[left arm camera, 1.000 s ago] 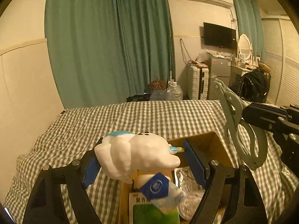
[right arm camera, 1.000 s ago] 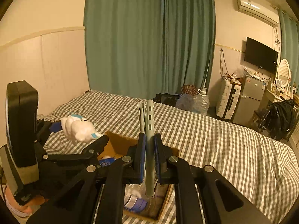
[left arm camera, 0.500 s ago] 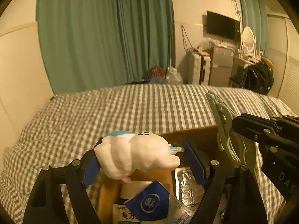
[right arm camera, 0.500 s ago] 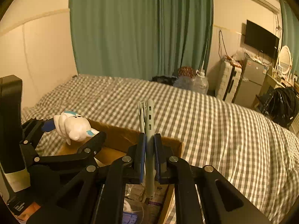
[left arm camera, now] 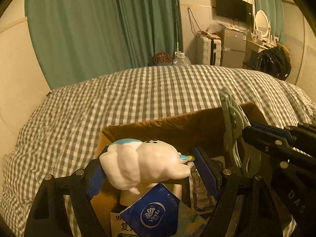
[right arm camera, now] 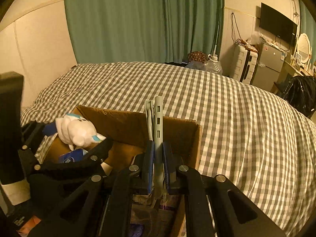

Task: Organize objects

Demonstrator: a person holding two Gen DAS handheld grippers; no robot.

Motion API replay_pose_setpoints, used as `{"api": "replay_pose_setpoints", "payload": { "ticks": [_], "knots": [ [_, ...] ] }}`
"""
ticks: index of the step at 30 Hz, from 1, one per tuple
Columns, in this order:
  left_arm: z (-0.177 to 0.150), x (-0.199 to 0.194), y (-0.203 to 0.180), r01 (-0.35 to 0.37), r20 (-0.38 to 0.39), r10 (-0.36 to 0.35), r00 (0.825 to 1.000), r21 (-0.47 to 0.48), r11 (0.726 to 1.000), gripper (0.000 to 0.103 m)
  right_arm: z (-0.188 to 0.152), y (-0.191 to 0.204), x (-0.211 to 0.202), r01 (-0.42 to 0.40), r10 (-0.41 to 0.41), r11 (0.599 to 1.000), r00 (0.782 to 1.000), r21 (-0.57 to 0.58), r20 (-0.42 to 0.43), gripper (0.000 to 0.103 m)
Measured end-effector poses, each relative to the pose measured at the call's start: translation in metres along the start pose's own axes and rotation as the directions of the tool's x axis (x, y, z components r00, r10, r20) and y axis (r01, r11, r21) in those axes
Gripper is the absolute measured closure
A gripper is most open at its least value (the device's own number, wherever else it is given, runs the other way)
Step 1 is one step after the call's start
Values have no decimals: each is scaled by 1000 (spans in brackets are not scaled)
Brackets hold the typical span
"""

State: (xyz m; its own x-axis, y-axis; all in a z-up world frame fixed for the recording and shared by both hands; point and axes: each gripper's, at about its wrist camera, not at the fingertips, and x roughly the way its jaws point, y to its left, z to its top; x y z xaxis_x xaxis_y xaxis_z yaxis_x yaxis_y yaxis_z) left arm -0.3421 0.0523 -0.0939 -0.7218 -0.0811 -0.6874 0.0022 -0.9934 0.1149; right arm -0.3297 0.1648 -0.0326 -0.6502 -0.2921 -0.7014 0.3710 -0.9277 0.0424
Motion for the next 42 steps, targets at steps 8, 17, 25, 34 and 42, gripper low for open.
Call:
{"api": "replay_pose_setpoints", "payload": {
  "ticks": [8,17,25,34,42],
  "knots": [
    [-4,0,-2,-4,-5,4,1000,9,1000,9,-3,-5,-9,-11,12,999,1000,43,-11,90],
    [-2,-24,-4,3,73,-5,997,25,1000,0,5,-14,-50,43,-50,996,996,83,80,44],
    [20,-99,8,-10,235,11,972,-6,1000,0,22,-11,-135,82,-114,988,958,129,265,15],
    [15,-219,23,-27,439,53,897,-64,998,0,13,13,-246,162,-200,979,865,121,460,0],
    [-17,-298,44,-7,547,82,833,-138,990,0,-33,11,-323,173,-227,974,794,147,564,0]
  ]
}}
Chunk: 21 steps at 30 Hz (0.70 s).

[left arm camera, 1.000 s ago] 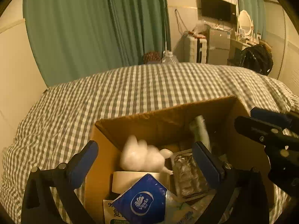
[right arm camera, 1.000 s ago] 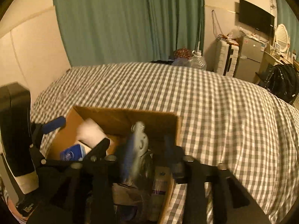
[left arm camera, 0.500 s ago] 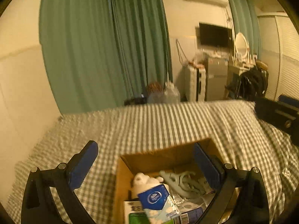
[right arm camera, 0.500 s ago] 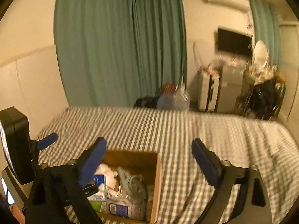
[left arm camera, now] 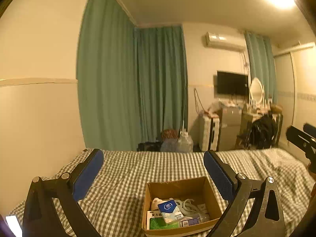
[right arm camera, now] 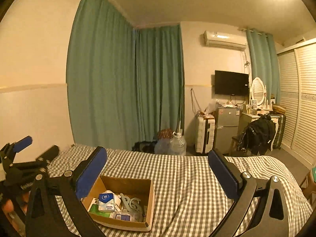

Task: Organize objects

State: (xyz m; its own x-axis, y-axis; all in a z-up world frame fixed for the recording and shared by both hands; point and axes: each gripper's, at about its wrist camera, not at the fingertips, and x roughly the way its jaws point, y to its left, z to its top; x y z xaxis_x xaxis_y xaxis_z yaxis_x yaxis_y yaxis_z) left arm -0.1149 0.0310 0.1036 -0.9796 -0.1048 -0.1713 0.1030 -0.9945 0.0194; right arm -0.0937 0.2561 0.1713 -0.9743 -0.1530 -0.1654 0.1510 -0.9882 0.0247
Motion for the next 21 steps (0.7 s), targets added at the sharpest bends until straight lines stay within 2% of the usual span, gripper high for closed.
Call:
{"api": "replay_pose_setpoints", "payload": {
  "ticks": [4,7,10,13,17,19,21],
  "knots": [
    [3,-31,4,4,45,-4,999,-10,1000,0,-5,-2,-39,16,-16,1000,998,11,54,0],
    [-1,-49,2,-8,76,8,997,-1,1000,0,-14,1,-54,22,-23,1000,998,21,53,0],
    [-11,-59,1,22,59,-22,998,5,1000,0,-26,4,-62,39,-39,999,998,8,40,0],
    [-27,-64,0,24,43,-23,999,-13,1000,0,-46,8,-70,50,-50,999,997,8,60,0],
    [-61,-64,-3,-29,-3,29,1000,17,999,0,-85,16,-67,77,-75,997,995,-15,61,0],
    [-78,-63,-4,-75,-18,76,997,45,996,0,-101,20,-58,116,-114,992,992,-44,45,0],
    [-97,-64,3,-80,-44,80,996,16,997,0,-115,22,-50,142,-140,989,990,-48,26,0]
  ]
}}
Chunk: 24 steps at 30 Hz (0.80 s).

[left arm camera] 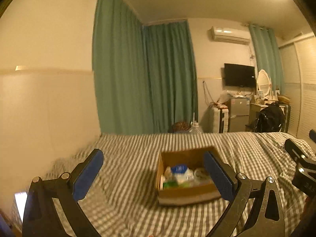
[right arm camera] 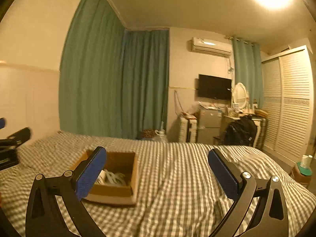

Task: Organize objects

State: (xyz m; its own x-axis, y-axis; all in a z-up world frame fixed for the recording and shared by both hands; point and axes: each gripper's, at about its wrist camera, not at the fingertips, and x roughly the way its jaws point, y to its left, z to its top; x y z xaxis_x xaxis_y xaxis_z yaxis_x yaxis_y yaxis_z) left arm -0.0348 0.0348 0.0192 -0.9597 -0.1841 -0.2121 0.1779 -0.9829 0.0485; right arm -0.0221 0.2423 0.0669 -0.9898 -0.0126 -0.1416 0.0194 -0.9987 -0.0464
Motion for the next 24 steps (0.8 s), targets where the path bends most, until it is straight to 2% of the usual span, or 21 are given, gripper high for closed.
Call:
{"api": "replay_pose_setpoints", "payload": {
  "ticks": [2,3,6,9,17,24],
  "knots": [
    [-16,1,8,30,-23,-31,999,-50,998,0,-12,-2,8,-47,49,998,998,47,-47,0],
    [-22,2,10,22,-33,-24,999,-60,998,0,-15,-3,10,-61,65,996,996,63,-58,0],
    [-31,8,15,4,-68,-8,998,-57,998,0,-24,4,16,-87,90,996,991,27,-100,0],
    [-36,6,20,9,-82,-15,997,-66,998,0,-26,9,15,-83,82,997,992,1,-94,0],
    [-33,3,13,4,-82,-6,997,-22,1000,0,-26,5,13,-88,91,996,991,31,-94,0],
    [-33,2,13,18,-88,-20,996,-23,1000,0,-27,6,15,-82,85,996,991,34,-102,0]
  ]
}}
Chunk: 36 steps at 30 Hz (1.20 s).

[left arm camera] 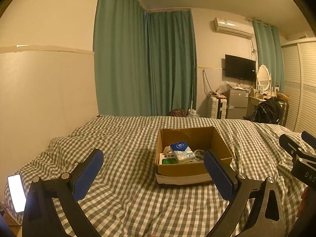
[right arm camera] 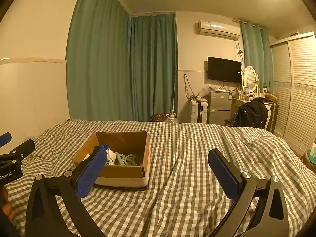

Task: Organize objects

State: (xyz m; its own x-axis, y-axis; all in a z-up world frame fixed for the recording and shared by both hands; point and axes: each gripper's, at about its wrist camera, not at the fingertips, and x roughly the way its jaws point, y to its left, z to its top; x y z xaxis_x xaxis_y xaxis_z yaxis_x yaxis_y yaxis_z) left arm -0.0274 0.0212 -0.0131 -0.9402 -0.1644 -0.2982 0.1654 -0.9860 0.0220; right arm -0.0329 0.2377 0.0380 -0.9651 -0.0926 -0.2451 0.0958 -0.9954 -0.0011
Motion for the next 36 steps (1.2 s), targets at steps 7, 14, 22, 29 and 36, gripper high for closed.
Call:
{"api": "replay_pose_setpoints", "payload": {
  "ticks": [7,14,22,29,36],
  "knots": [
    [0,0,3,-1,-5,1,1000,-14,1000,0,-1,-1,-2,4,-4,1000,1000,6,6,0],
    [0,0,3,0,-8,0,1000,-17,1000,0,0,-2,-3,2,-2,1000,1000,15,13,0],
    [0,0,1,10,-16,-10,1000,-16,1000,0,0,1,-1,-16,16,1000,1000,14,-3,0],
    [0,0,-2,-3,-13,4,1000,9,1000,0,0,4,-1,-24,24,1000,1000,19,-10,0],
    [-1,-3,-3,-10,-8,10,1000,8,1000,0,0,3,-1,-21,21,1000,1000,20,-18,0]
  ]
}}
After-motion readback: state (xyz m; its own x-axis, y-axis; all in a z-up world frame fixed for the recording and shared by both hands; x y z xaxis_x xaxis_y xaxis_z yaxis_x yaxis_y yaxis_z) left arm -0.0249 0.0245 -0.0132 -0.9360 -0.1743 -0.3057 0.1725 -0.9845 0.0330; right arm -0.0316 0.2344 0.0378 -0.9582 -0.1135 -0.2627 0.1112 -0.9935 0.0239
